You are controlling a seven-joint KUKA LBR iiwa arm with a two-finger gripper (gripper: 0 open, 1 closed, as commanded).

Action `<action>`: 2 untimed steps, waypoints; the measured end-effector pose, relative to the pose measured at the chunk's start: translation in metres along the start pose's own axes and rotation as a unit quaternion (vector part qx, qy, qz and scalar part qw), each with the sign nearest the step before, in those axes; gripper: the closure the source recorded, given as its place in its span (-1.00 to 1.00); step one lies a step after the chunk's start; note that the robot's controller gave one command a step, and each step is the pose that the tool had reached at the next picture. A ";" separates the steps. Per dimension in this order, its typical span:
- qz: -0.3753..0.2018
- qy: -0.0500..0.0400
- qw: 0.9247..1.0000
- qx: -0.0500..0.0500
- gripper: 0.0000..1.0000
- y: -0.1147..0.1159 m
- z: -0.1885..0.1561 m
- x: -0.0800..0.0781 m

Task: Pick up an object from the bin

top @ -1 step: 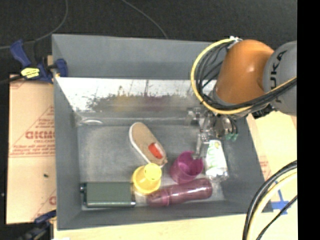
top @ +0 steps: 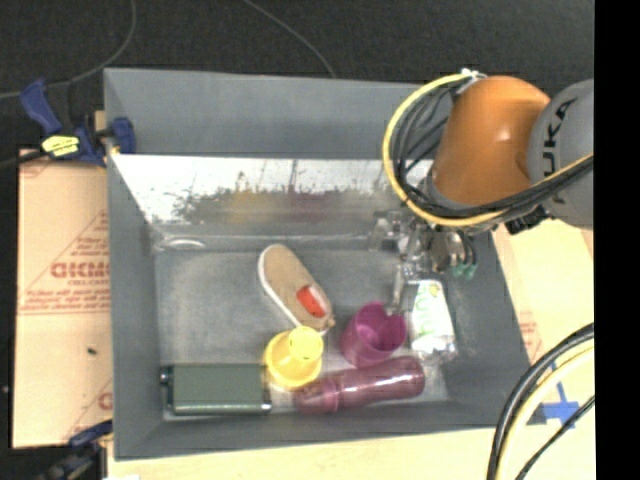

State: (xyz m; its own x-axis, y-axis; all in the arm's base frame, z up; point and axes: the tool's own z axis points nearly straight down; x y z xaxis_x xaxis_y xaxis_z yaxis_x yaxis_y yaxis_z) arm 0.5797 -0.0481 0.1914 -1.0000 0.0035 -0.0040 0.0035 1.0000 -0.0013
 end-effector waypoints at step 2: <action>-0.052 -0.002 0.999 0.000 1.00 0.002 0.089 0.048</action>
Offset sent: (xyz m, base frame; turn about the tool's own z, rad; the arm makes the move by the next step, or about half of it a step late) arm -0.0454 0.0024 -0.1214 -0.0945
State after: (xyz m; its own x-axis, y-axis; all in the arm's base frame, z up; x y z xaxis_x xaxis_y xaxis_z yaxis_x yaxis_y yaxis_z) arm 0.5318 -0.0465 0.1026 -0.9950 -0.0997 -0.0080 -0.0997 0.9950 -0.0024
